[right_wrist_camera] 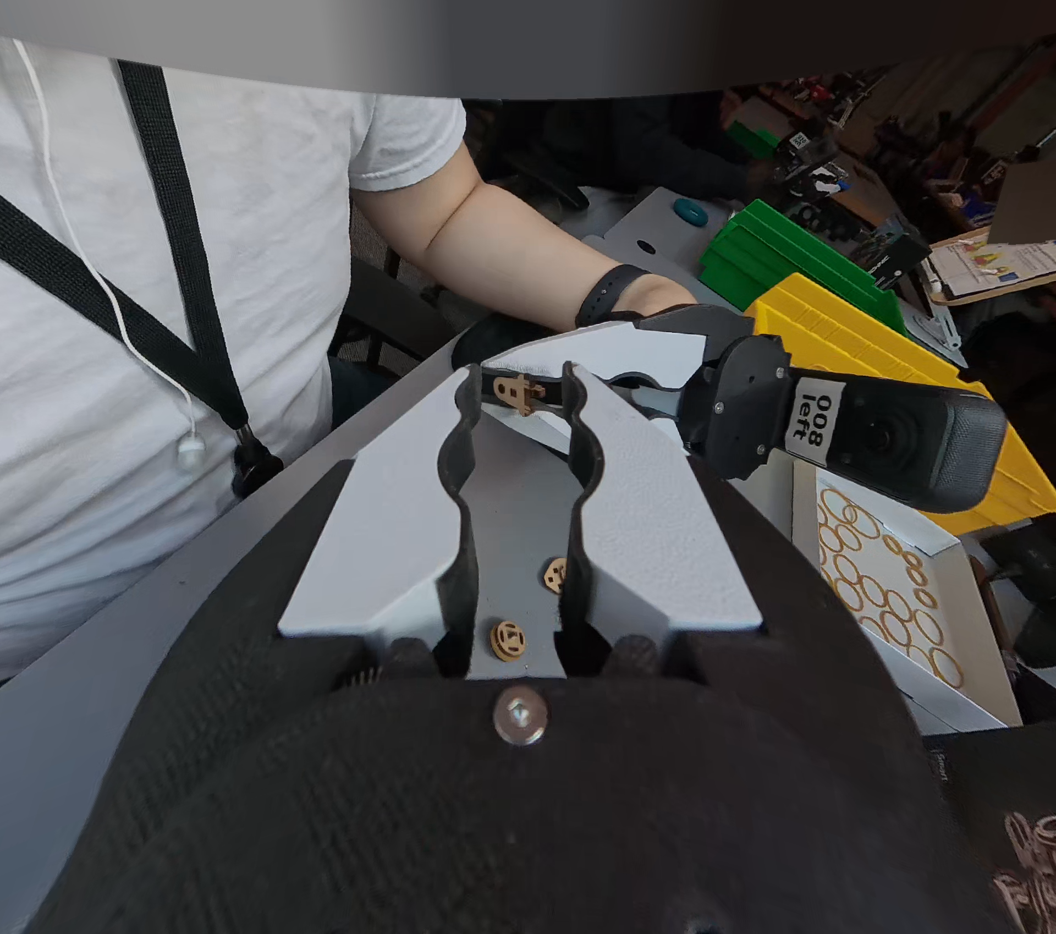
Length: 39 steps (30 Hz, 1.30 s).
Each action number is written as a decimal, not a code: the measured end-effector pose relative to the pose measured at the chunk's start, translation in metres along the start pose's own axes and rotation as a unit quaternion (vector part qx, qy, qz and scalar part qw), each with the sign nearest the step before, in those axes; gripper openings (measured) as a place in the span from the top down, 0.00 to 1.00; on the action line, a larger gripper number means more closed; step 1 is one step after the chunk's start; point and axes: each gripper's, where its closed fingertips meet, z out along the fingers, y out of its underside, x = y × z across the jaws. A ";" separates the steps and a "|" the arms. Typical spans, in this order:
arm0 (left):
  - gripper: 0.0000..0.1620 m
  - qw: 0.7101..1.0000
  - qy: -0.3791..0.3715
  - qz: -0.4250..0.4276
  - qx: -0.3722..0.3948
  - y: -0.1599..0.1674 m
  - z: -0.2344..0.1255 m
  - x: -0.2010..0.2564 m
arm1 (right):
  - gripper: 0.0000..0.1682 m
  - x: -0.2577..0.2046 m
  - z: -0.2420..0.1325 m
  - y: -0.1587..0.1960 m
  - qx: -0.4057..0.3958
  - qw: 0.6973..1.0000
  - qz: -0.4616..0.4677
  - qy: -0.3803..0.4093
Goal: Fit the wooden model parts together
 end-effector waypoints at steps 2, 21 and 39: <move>0.96 1.000 -0.003 -0.004 -0.015 0.000 0.004 0.000 | 0.84 -0.003 0.000 0.007 -0.024 1.000 0.001 -0.012; 0.96 0.997 0.009 -0.059 -0.053 0.010 0.014 -0.012 | 0.93 -0.019 0.007 0.026 -0.027 0.995 0.039 -0.086; 0.90 0.926 -0.301 0.195 0.119 -0.021 -0.026 -0.024 | 0.94 0.008 -0.016 0.030 -0.009 0.999 0.010 0.048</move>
